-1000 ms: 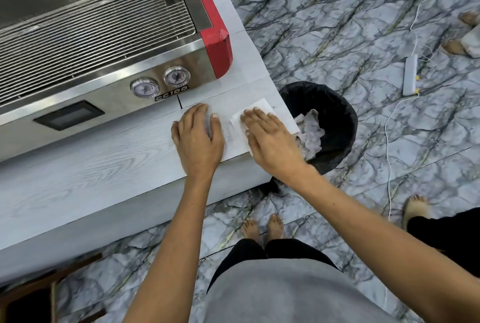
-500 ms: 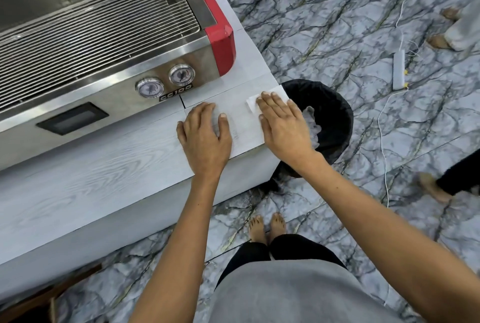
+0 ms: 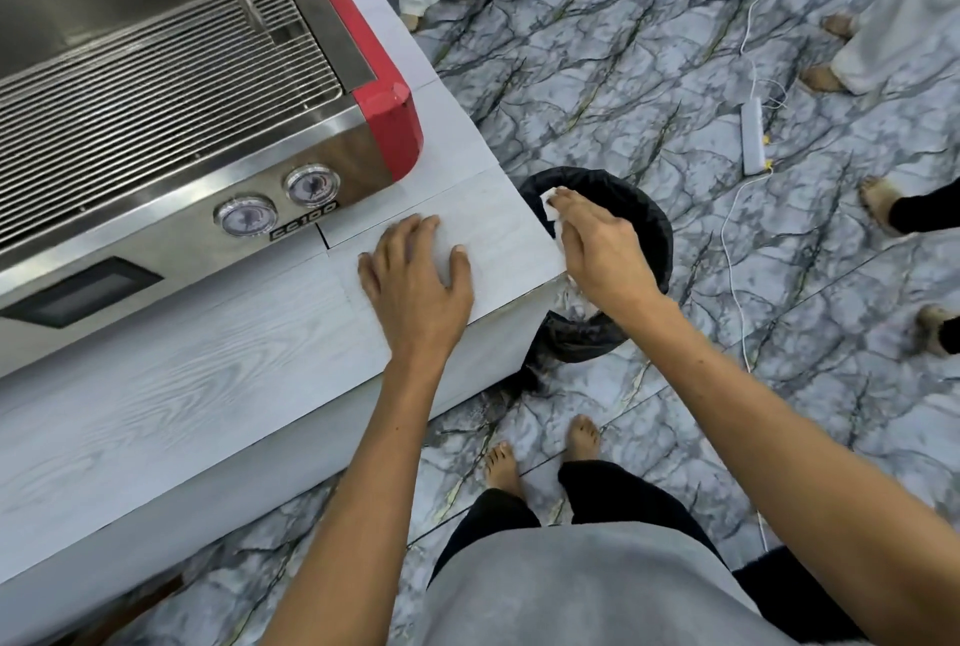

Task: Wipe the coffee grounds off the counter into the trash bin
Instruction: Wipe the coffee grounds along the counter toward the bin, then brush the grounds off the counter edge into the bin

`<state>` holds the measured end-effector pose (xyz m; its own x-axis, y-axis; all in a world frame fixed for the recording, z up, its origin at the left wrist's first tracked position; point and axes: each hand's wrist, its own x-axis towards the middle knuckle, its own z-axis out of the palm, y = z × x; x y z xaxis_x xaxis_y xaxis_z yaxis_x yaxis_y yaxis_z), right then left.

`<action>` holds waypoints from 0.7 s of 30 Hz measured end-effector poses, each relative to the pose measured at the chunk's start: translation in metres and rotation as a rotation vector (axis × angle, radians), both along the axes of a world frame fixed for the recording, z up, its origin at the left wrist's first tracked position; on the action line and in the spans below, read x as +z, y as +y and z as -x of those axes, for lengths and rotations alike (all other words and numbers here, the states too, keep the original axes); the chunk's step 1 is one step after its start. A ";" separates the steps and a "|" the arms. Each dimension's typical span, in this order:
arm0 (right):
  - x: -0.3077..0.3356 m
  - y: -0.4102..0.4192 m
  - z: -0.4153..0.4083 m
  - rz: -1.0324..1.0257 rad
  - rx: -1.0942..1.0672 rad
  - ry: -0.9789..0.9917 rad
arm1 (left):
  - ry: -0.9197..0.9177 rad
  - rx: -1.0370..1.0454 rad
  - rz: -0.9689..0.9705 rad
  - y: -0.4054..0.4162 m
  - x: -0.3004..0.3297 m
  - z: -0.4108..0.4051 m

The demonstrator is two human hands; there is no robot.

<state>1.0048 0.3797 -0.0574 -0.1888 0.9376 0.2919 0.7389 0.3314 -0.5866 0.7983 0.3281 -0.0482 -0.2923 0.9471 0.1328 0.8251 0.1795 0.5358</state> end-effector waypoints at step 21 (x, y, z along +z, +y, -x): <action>-0.106 0.096 -0.169 0.166 0.077 -0.170 | -0.113 -0.250 0.201 0.131 -0.085 -0.215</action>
<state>1.1734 0.4753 -0.1633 -0.2945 0.9511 0.0932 0.8082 0.3000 -0.5068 1.0133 0.4589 -0.1334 -0.0498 0.9952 -0.0840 0.7942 0.0905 0.6009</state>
